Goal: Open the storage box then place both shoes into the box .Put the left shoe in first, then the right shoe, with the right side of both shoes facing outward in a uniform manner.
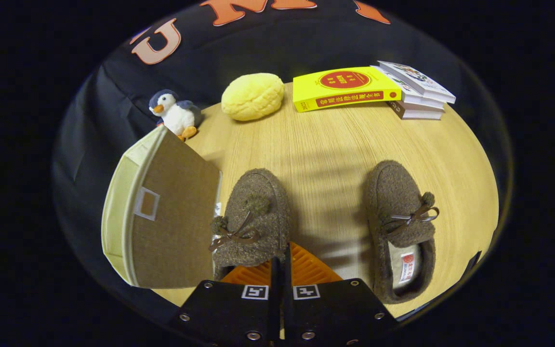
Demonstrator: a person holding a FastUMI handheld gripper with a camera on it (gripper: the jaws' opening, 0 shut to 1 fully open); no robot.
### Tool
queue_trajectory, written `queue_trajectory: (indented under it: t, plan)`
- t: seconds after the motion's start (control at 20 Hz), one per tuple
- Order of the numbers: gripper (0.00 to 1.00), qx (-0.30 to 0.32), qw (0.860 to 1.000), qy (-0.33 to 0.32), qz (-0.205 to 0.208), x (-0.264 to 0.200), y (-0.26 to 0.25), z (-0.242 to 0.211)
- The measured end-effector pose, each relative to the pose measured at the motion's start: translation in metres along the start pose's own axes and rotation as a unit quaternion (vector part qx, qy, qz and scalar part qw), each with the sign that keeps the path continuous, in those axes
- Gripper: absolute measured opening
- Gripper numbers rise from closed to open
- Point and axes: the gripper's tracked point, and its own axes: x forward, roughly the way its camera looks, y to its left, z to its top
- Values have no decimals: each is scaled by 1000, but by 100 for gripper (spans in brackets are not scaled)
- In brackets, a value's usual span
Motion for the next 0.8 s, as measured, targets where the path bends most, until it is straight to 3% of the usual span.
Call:
queue_trajectory:
  t: [0.45, 0.8]
  plan:
    - [4, -31, 995, -60, 68, -78, 124, 70]
    - [4, -41, 995, -23, 85, -33, 207, 62]
